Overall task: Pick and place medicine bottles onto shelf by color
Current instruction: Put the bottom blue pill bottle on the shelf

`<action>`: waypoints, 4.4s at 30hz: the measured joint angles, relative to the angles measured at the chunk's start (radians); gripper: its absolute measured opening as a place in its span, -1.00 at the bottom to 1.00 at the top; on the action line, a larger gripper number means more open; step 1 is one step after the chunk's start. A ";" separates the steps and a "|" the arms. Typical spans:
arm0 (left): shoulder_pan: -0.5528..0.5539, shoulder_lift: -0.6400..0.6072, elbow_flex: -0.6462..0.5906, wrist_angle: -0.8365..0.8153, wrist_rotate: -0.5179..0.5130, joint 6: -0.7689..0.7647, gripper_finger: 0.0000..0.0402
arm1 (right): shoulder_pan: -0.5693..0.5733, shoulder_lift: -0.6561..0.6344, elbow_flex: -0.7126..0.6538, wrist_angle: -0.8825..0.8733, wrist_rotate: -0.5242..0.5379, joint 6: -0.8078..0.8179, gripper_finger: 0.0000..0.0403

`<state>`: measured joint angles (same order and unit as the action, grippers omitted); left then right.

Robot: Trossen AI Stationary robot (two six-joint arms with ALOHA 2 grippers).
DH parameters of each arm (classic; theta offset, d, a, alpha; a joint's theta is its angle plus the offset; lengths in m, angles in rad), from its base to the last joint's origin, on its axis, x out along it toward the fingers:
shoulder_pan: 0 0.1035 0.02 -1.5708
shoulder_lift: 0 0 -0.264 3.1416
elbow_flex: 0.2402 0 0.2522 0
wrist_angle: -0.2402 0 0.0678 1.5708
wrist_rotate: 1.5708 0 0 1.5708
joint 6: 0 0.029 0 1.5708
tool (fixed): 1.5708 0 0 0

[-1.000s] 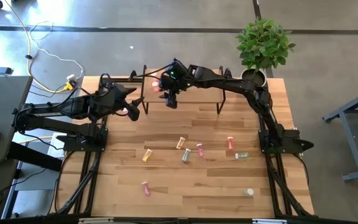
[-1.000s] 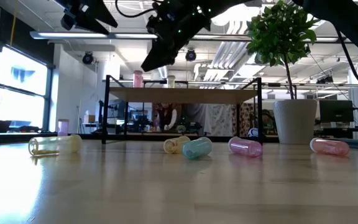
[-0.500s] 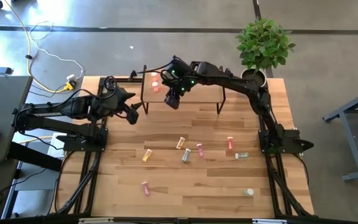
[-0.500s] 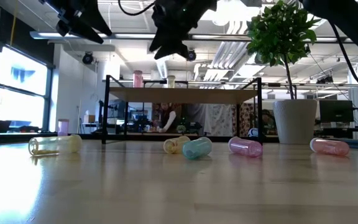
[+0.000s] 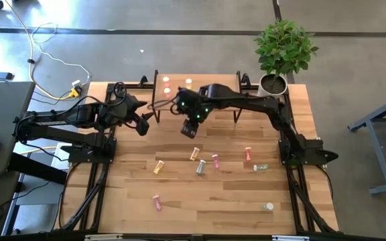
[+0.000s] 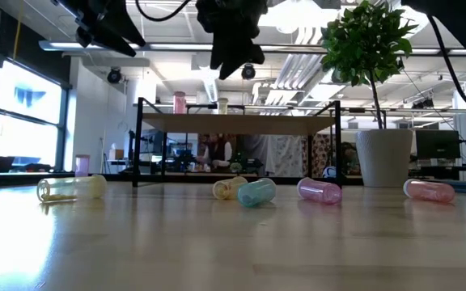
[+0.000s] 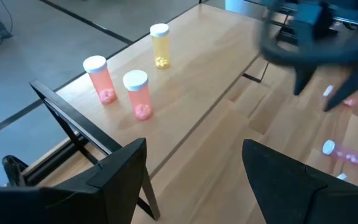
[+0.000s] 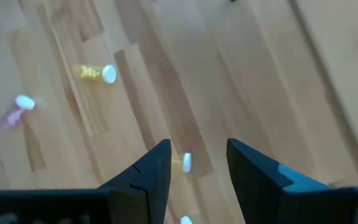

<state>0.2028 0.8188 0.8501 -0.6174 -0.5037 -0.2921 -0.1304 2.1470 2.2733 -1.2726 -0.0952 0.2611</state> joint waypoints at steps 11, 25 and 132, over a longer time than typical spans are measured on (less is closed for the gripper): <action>0.000 0.000 0.000 -0.049 0.015 0.008 0.28 | 0.109 0.000 -0.112 -0.070 0.046 0.193 -0.27; 0.000 0.000 0.000 -0.076 0.050 0.020 0.28 | 0.265 0.000 -0.136 -0.282 0.105 0.450 -0.27; 0.000 0.002 0.000 -0.075 0.047 -0.255 0.28 | 1.096 -0.576 -1.307 0.471 -0.026 1.477 -0.47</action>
<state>0.2027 0.8211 0.8501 -0.6922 -0.4564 -0.5468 0.9653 1.5715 0.9662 -0.8021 -0.1216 1.7381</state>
